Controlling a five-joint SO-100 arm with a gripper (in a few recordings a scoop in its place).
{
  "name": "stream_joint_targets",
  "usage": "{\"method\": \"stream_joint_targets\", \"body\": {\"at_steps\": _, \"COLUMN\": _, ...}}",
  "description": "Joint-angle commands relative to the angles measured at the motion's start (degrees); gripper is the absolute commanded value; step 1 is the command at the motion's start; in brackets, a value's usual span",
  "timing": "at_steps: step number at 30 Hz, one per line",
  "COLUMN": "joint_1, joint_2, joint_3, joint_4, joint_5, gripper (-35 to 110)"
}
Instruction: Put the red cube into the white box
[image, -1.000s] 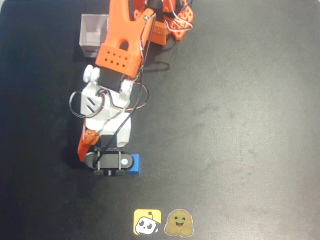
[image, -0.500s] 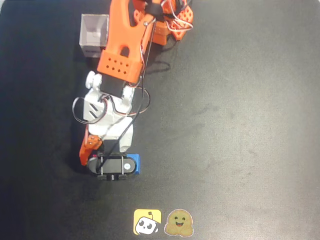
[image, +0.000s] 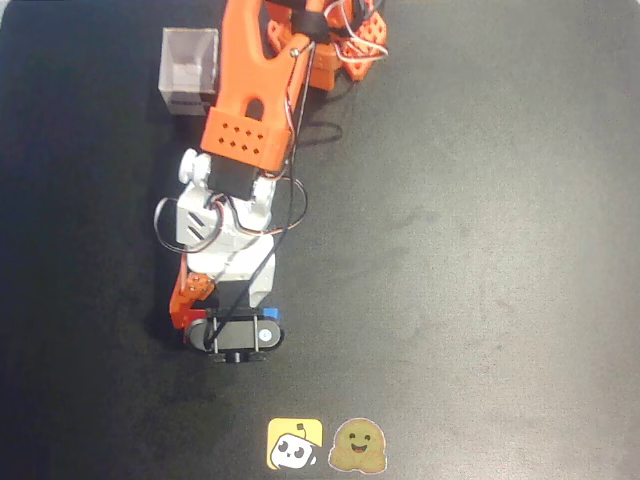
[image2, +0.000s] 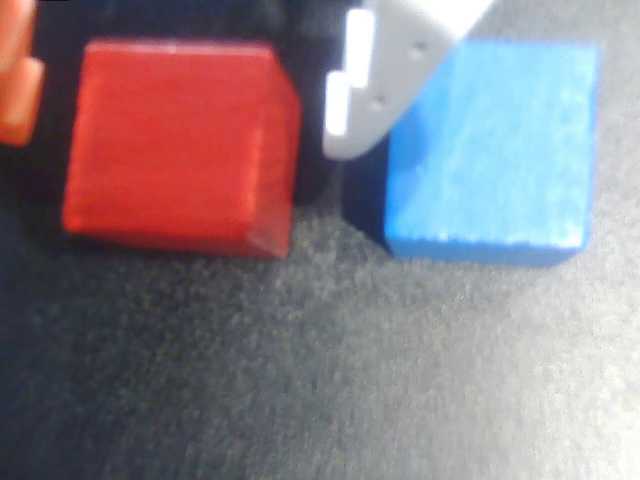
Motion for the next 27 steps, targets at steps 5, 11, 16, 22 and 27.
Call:
{"method": "stream_joint_targets", "body": {"at_steps": 5, "joint_1": -0.35, "joint_2": 0.79, "joint_3": 1.76, "joint_4": -0.44, "joint_5": 0.44, "gripper": 22}}
{"method": "stream_joint_targets", "body": {"at_steps": 11, "joint_1": 0.26, "joint_2": 0.0, "joint_3": 2.99, "joint_4": -1.58, "joint_5": 0.79, "gripper": 22}}
{"method": "stream_joint_targets", "body": {"at_steps": 16, "joint_1": 0.79, "joint_2": 2.2, "joint_3": 3.34, "joint_4": -0.97, "joint_5": 1.32, "gripper": 22}}
{"method": "stream_joint_targets", "body": {"at_steps": 22, "joint_1": 1.49, "joint_2": 2.11, "joint_3": 2.81, "joint_4": 0.0, "joint_5": 1.14, "gripper": 23}}
{"method": "stream_joint_targets", "body": {"at_steps": 27, "joint_1": 2.55, "joint_2": 0.26, "joint_3": 1.49, "joint_4": 1.32, "joint_5": 0.88, "gripper": 23}}
